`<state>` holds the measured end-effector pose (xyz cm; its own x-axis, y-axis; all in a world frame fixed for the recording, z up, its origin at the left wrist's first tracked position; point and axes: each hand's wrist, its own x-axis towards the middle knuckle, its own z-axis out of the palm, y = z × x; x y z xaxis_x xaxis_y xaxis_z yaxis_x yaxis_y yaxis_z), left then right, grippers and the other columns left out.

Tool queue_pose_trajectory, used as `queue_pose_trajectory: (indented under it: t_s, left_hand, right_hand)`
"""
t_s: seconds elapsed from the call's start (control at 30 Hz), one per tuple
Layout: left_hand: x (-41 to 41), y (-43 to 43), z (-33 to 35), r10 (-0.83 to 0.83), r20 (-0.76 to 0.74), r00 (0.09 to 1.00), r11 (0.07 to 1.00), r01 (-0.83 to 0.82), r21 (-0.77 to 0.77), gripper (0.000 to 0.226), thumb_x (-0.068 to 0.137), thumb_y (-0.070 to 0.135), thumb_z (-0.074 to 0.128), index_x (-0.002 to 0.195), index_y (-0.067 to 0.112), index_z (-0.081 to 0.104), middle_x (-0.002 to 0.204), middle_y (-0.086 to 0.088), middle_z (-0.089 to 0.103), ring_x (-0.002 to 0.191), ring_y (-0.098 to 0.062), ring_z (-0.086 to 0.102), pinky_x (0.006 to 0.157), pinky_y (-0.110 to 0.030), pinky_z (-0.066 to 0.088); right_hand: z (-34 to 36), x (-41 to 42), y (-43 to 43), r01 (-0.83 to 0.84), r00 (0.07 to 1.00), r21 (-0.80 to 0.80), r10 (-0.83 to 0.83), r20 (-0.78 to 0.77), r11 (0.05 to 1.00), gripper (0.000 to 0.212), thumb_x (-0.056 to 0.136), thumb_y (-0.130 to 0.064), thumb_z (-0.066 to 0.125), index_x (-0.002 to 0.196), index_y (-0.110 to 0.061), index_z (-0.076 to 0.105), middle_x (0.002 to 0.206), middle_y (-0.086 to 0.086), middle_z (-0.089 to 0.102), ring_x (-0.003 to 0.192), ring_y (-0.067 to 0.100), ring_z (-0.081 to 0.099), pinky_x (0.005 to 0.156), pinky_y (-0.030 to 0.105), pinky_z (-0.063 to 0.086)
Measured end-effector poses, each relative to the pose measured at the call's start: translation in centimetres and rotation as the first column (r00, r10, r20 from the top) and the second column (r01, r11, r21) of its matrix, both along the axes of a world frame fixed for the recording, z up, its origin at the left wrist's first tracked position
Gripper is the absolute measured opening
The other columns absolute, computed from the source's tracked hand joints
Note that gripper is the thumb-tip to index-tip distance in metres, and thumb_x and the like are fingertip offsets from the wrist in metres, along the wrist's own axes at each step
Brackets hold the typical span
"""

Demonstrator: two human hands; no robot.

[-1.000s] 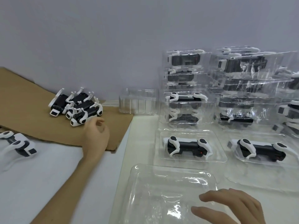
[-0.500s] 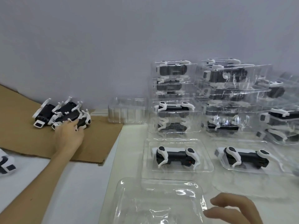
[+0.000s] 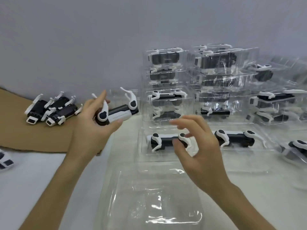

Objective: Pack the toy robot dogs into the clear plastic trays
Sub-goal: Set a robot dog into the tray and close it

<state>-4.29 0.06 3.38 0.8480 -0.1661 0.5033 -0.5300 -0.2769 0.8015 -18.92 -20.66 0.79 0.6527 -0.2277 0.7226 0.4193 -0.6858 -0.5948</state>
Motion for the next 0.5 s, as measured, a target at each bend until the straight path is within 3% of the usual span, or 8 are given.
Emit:
queue_pose_trajectory:
  t_s: [0.13, 0.3, 0.43, 0.5]
  left_hand:
    - [-2.4, -0.7, 0.1, -0.217, -0.047, 0.975, 0.973, 0.213, -0.085, 0.071, 0.082, -0.005, 0.075, 0.141, 0.028, 0.055, 0.112, 0.015, 0.073, 0.094, 0.001, 0.066, 0.08, -0.018, 0.056]
    - [-3.6, -0.9, 0.7, -0.362, -0.112, 0.925, 0.928, 0.347, -0.133, 0.052, 0.076, 0.021, 0.083, 0.125, 0.033, 0.07, 0.115, 0.005, 0.075, 0.099, -0.025, 0.072, 0.078, -0.034, 0.061]
    - [-3.9, -1.9, 1.2, -0.453, -0.228, 0.862, 0.884, 0.401, -0.241, 0.025, 0.079, 0.026, 0.08, 0.103, 0.023, 0.077, 0.098, -0.002, 0.078, 0.074, -0.013, 0.073, 0.049, -0.014, 0.05]
    - [-3.9, -2.3, 1.0, -0.49, -0.305, 0.817, 0.867, 0.418, -0.271, 0.016, 0.08, 0.028, 0.077, 0.095, 0.022, 0.079, 0.088, -0.004, 0.078, 0.068, -0.015, 0.072, 0.049, -0.019, 0.051]
  right_hand:
    - [-0.9, 2.4, 0.2, 0.012, 1.0, -0.09, -0.013, -0.011, 0.996, 0.06, 0.08, 0.009, 0.068, 0.135, -0.013, 0.059, 0.134, 0.001, 0.052, 0.13, 0.01, 0.048, 0.107, 0.025, 0.041]
    - [-1.5, 2.2, -1.0, -0.015, 0.998, -0.163, 0.025, 0.063, 0.986, 0.076, 0.077, 0.003, 0.071, 0.147, -0.013, 0.047, 0.15, 0.003, 0.044, 0.142, 0.017, 0.039, 0.113, 0.044, 0.039]
    - [-1.2, 1.7, -1.7, -0.017, 0.994, -0.235, 0.041, 0.097, 0.972, 0.088, 0.076, 0.002, 0.077, 0.152, -0.011, 0.035, 0.158, 0.009, 0.035, 0.148, 0.022, 0.032, 0.114, 0.052, 0.037]
    - [-1.2, 1.5, -1.4, -0.001, 0.988, -0.289, 0.045, 0.145, 0.957, 0.086, 0.079, -0.004, 0.079, 0.151, -0.012, 0.033, 0.159, 0.01, 0.034, 0.148, 0.022, 0.032, 0.114, 0.049, 0.037]
